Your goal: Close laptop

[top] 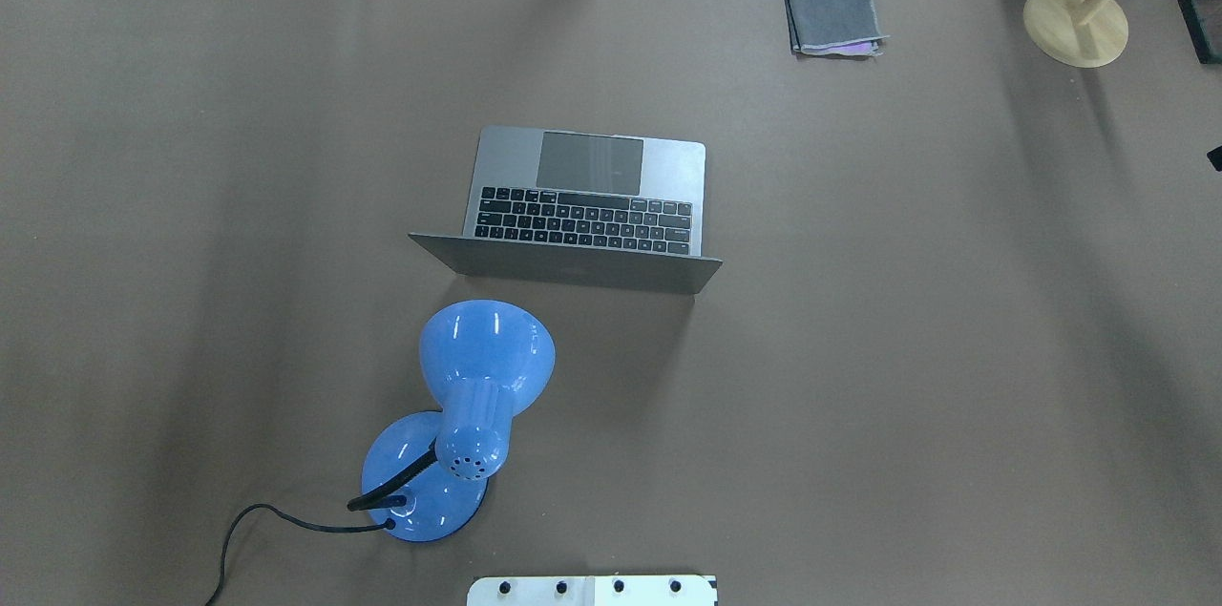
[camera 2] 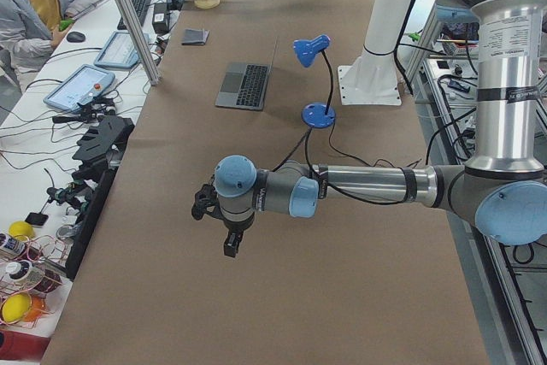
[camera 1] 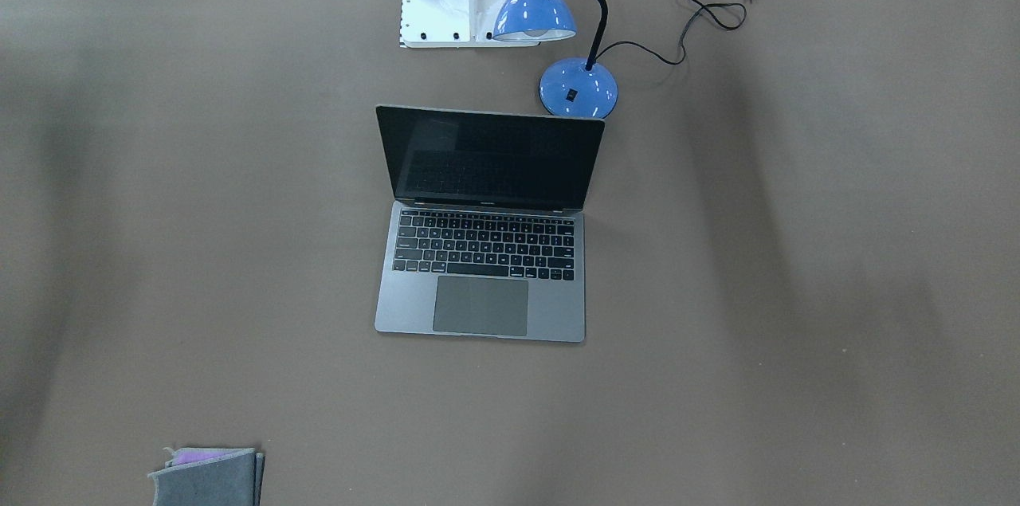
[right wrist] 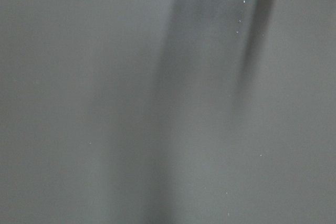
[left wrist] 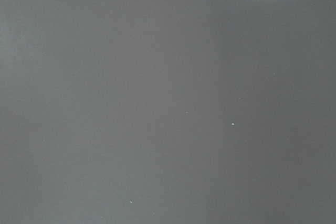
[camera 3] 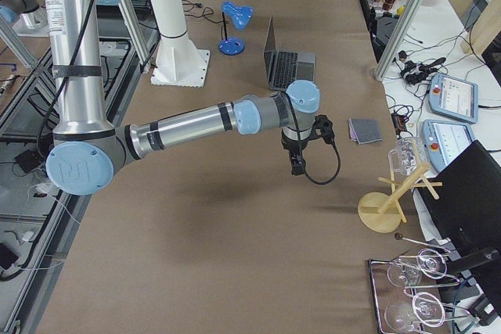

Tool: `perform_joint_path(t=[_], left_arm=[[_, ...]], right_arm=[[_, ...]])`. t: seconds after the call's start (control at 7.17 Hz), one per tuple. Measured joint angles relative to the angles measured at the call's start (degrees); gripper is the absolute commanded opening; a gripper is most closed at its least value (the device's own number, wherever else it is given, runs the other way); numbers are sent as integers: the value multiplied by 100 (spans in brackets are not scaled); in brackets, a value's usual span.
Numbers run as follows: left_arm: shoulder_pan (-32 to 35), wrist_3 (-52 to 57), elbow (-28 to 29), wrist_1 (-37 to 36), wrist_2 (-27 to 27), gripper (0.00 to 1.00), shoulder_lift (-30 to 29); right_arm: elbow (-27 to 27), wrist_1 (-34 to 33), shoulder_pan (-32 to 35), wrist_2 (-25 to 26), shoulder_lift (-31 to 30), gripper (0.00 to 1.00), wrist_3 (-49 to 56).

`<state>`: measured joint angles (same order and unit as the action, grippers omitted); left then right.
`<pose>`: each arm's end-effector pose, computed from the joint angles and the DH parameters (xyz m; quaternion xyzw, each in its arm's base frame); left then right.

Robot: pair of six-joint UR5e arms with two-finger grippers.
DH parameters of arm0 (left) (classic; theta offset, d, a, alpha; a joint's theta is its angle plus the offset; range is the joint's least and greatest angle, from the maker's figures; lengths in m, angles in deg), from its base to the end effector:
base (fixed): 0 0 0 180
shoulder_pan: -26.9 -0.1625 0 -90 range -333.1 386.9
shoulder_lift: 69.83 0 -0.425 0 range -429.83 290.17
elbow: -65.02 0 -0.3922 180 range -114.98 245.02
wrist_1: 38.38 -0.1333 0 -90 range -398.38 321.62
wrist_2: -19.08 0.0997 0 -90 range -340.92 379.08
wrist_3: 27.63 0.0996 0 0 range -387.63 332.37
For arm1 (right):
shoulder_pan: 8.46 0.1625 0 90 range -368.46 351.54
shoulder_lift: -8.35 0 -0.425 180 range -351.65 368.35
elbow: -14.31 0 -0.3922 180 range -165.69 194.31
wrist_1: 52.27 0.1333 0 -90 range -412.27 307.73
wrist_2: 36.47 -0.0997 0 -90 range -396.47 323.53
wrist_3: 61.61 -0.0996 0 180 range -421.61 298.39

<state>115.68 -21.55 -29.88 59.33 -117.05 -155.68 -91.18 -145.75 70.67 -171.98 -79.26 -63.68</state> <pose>-0.0515 -0.4714 0.6349 0.0844 0.3875 0.0873 0.9139 -0.0341 -0.5076 0.5095 0.0716 -0.3943 -0.1185 0.9085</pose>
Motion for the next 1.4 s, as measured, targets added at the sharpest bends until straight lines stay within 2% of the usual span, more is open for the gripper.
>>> perform_joint_path(t=[0.14,0.42,0.56,0.7,0.84,0.98,1.12,1.4], left_arm=[[0,5,-12,22,10,98,-1],[-21,-124,-33,119,-5,97,-3],[-93,-335,-73,225,-18,88,-7],[-306,-793,-192,414,-26,60,-9],[-685,-1611,-465,623,-26,14,-20],[-1128,-2613,-842,746,-24,0,-57],[-1568,-3602,-1199,794,-30,0,-161],[-2438,-5389,-1640,811,-38,0,-680]], right_arm=[[-289,-1,-193,-28,-9,84,-357],[-1299,4,-1043,-45,3,56,-2136],[-1758,5,-1541,-38,108,49,-3208],[-2041,4,-2035,18,394,43,-4247],[-2176,0,-2557,217,802,32,-5154],[-2228,-2,-3062,510,1167,15,-5806],[-2240,-3,-3524,805,1458,0,-6317],[-2163,-1,-4331,1464,1958,0,-7111]])
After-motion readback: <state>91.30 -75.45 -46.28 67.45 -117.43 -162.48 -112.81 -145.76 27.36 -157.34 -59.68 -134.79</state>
